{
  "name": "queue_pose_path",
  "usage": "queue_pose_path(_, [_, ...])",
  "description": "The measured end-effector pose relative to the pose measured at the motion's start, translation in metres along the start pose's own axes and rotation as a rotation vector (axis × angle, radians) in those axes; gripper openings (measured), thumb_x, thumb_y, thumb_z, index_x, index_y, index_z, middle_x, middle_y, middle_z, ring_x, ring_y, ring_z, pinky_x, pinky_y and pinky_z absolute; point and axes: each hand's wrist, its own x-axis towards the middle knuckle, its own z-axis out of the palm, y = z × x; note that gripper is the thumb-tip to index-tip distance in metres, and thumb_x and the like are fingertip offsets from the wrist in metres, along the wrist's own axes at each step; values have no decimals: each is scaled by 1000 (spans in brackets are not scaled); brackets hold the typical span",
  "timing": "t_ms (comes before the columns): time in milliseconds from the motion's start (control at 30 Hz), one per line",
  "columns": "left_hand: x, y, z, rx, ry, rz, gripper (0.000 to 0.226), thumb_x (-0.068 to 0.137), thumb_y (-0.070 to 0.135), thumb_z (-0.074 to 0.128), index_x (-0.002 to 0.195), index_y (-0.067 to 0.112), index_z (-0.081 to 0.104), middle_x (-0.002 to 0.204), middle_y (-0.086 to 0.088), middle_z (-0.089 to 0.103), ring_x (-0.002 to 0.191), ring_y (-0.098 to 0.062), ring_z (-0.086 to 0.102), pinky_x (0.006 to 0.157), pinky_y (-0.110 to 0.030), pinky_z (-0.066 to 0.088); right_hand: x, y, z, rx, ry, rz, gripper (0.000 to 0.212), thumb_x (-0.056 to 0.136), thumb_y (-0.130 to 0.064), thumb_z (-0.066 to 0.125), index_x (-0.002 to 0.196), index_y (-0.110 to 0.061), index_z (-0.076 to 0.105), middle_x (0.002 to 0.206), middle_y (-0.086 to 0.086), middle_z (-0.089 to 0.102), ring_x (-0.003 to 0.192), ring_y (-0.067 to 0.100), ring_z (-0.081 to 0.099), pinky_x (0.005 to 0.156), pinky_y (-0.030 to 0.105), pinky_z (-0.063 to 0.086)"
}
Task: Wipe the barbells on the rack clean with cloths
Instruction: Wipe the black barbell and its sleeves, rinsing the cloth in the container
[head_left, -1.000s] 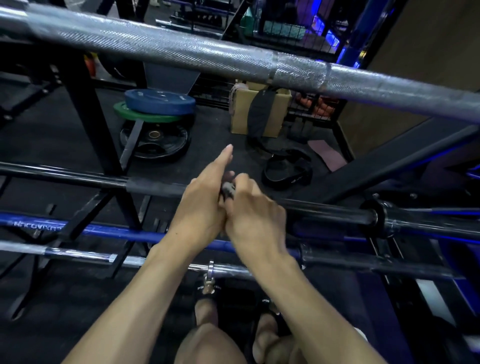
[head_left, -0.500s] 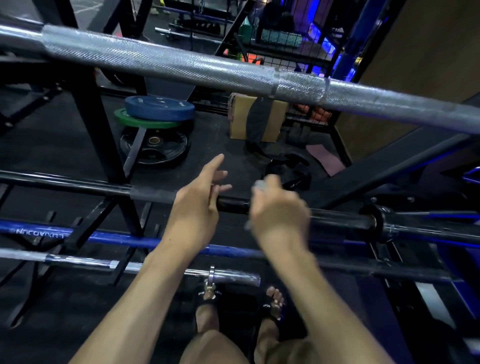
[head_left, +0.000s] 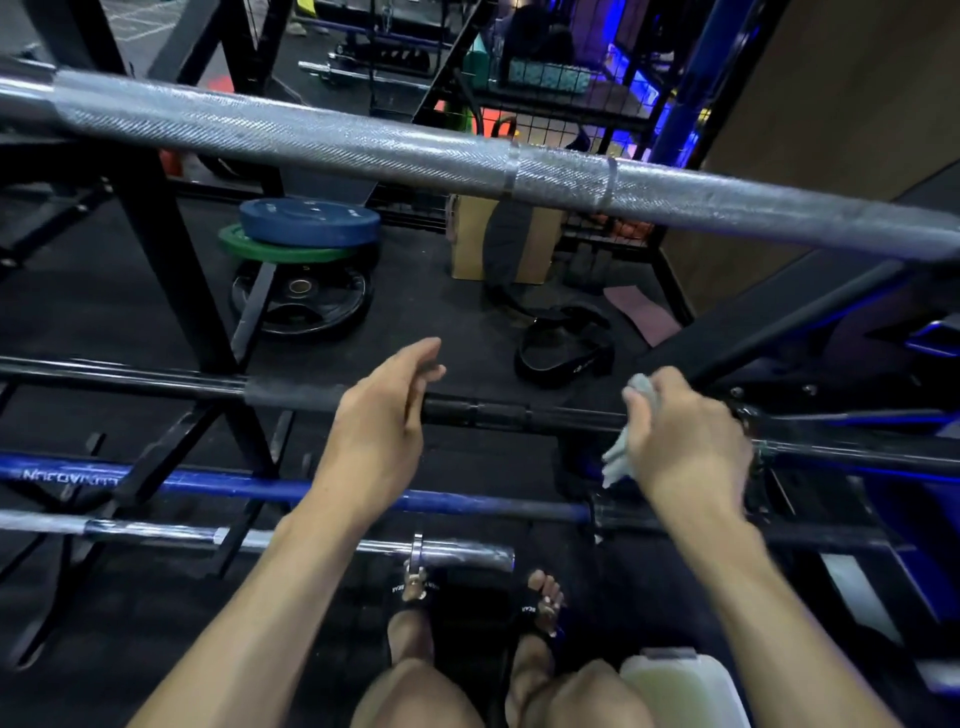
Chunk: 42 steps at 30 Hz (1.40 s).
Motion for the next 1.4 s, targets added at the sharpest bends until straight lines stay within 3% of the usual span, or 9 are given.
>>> queue_pose_path(67, [-2,0,3,17,-2,15,42,105,6,47,141,25,56,119,15,71,120,1,60,105,-14,40,-10,-25,10,20,-25,-35,27,108,-41,38,109,-18,52,108,10,69,95,35,66,67,35,36])
queue_pose_path(233, [-2,4,5,118,22,65,42,102,2,48,138,22,61,117,11,69,107,15,50,91,5,28,-28,-65,27,161,-54,-215,29,108,-43,36,113,-18,50,115,1,67,99,28,65,67,34,34])
queue_pose_path(367, [-3,6,13,293,16,134,31,104,15,49,131,24,63,122,6,70,119,-19,60,119,-37,31,-29,-25,19,296,4,-329,21,105,-40,45,110,-23,56,100,-7,65,84,20,66,66,36,48])
queue_pose_path(500, [-4,27,35,379,-58,245,25,101,18,57,123,20,67,117,6,72,104,-17,67,124,-41,22,-14,42,-11,427,141,-285,17,101,-33,56,113,-28,67,104,-8,64,89,16,65,81,36,51])
queue_pose_path(633, [0,43,73,436,-96,367,26,103,32,49,113,23,71,108,8,73,93,-18,70,116,-38,30,10,104,-43,394,217,-177,16,97,-26,64,112,-25,69,108,-1,58,88,23,64,85,41,52])
queue_pose_path(867, [-2,44,91,551,-68,436,31,103,39,43,98,29,72,87,10,73,75,-20,68,83,-38,42,-9,91,-19,375,197,-277,11,84,-11,68,93,-16,63,98,-5,55,73,13,53,66,24,40])
queue_pose_path(1033, [-1,43,91,530,-57,410,32,102,41,41,95,31,71,85,13,73,75,-20,68,80,-36,39,-18,86,12,251,273,-218,17,86,-6,67,102,-9,63,111,8,56,64,32,61,59,29,43])
queue_pose_path(1233, [-1,40,94,536,-7,443,28,102,36,44,93,30,70,81,11,72,72,-19,66,80,-35,37,-25,39,41,529,444,-179,19,92,-18,44,99,-7,58,104,11,53,64,19,46,56,30,39])
queue_pose_path(1400, [-1,40,94,537,18,469,29,103,36,44,94,29,71,81,12,72,71,-18,66,82,-33,34,-32,30,42,599,338,-306,19,87,-16,49,102,-8,56,106,7,52,76,17,50,63,31,43])
